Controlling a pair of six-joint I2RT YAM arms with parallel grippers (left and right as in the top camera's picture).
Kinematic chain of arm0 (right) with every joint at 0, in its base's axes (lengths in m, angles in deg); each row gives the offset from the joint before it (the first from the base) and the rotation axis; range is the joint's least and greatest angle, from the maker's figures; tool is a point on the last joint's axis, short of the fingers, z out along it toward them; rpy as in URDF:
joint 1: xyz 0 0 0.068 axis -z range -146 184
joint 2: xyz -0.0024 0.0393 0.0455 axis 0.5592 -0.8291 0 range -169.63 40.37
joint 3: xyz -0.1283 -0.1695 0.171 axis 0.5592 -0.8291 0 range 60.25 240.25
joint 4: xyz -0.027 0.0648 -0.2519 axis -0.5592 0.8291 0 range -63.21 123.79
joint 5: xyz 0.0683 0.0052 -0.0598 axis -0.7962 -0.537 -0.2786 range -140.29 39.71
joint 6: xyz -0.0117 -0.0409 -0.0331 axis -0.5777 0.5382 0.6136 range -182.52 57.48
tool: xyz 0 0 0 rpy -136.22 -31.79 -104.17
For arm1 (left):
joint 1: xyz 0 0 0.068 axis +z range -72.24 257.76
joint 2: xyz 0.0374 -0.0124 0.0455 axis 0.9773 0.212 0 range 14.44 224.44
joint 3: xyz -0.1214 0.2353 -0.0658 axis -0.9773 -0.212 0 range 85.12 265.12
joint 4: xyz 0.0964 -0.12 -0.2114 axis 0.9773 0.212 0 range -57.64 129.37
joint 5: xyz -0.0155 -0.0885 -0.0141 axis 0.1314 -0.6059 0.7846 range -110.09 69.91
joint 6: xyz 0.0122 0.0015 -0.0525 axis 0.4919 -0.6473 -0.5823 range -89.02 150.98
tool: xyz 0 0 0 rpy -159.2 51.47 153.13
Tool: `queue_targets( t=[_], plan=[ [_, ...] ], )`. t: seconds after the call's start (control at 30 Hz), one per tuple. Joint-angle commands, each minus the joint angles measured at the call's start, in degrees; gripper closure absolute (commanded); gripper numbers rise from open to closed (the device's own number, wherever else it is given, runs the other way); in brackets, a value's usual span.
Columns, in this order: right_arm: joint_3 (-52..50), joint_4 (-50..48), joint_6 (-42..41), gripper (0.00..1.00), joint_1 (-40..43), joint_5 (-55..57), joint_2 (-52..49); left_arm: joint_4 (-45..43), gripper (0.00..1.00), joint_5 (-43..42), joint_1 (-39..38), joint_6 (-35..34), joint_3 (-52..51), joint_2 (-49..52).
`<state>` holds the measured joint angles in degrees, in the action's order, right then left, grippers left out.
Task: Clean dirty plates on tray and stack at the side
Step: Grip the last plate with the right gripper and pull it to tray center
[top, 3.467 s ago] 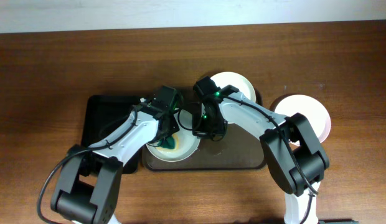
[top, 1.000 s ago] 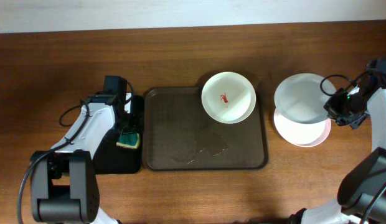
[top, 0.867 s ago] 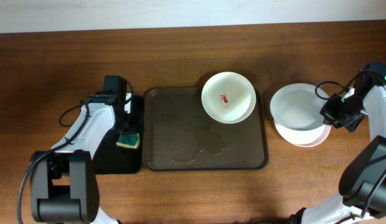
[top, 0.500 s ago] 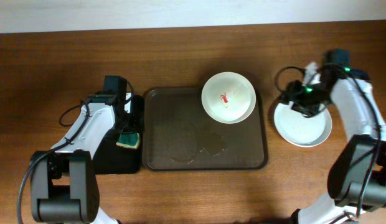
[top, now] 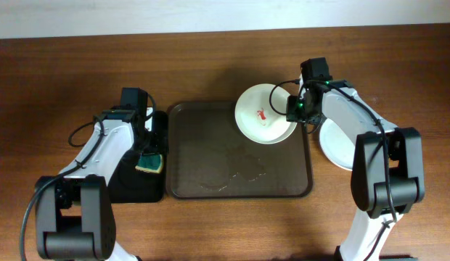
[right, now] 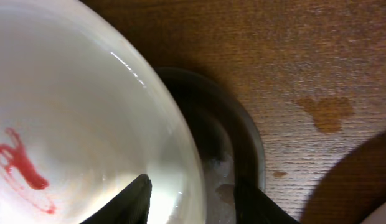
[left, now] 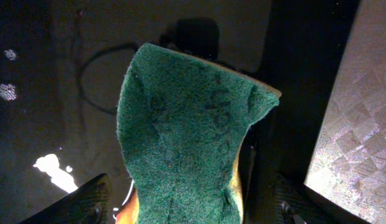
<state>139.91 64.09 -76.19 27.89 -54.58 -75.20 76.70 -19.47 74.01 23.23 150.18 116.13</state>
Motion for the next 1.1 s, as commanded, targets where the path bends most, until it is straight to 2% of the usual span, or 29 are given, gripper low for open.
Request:
queue_targets(
  t=[0.0, 0.03, 0.07, 0.27, 0.33, 0.37, 0.43, 0.47, 0.53, 0.63, 0.7, 0.73, 0.8, 0.87, 1.07],
  plan=[
    [-0.04, 1.79, -0.31, 0.76, -0.31, -1.49, -0.09, -0.11, 0.19, -1.33, -0.22, -0.50, 0.83, -1.40],
    [-0.07, 3.93, -0.35, 0.89, -0.37, -2.01, -0.11, -0.09, 0.19, -1.33, -0.22, -0.52, 0.83, -1.40],
    [-0.07, 5.81, -0.33, 0.96, -0.70, -3.78, -0.11, -0.11, 0.19, -1.31, -0.22, -0.50, 0.83, -1.40],
    [-0.07, 16.48, -0.37, 0.96, -5.16, -7.15, -0.11, -0.09, 0.18, -1.33, -0.22, -0.50, 0.83, -1.40],
    [-0.07, 16.83, -0.31, 0.74, -6.27, -7.48, -0.11, -0.09, 0.18, -1.33, -0.22, -0.50, 0.83, -1.40],
    [-0.07, 16.46, -0.31, 0.72, -6.25, -7.23, -0.11, -0.11, 0.18, -1.33, -0.22, -0.50, 0.83, -1.40],
    [-0.07, 14.43, -0.35, 0.73, -5.90, -5.55, -0.11, -0.11, 0.18, -1.33, -0.22, -0.50, 0.79, -1.38],
    [-0.07, 14.25, -0.72, 0.76, -5.88, -5.81, -0.11, -0.11, 0.14, -1.31, -0.22, -0.50, 0.68, -1.38],
    [-0.07, 15.21, -1.86, 0.88, -6.29, -6.25, -0.11, -0.44, 0.13, -1.29, -0.22, -0.50, -0.04, -1.38],
    [-0.07, 15.45, -1.84, 0.90, -7.39, -6.21, -0.11, -4.74, 0.15, -1.33, -0.22, -0.50, -3.87, -1.36],
    [-0.07, 15.47, -1.86, 0.90, -7.39, -6.21, -0.11, -6.62, 0.26, -1.31, -0.22, -0.50, -5.70, -1.36],
    [-0.07, 15.58, -1.84, 0.90, -7.39, -6.21, -0.11, -7.26, 0.28, -1.31, -0.22, -0.50, -7.15, -1.36],
    [-0.07, 15.80, -1.84, 0.91, -7.39, -6.21, -0.11, -7.72, 0.56, -1.29, -0.22, -0.50, -9.05, -1.36],
    [-0.07, 15.82, -1.84, 0.90, -7.39, -6.21, -0.11, -7.69, 1.00, -1.29, -0.22, -0.50, -8.81, -1.44],
    [-0.07, 15.85, -1.84, 0.91, -7.39, -6.21, -0.11, -5.09, 1.00, 0.24, -0.22, -0.48, -3.13, -5.99]
  ],
)
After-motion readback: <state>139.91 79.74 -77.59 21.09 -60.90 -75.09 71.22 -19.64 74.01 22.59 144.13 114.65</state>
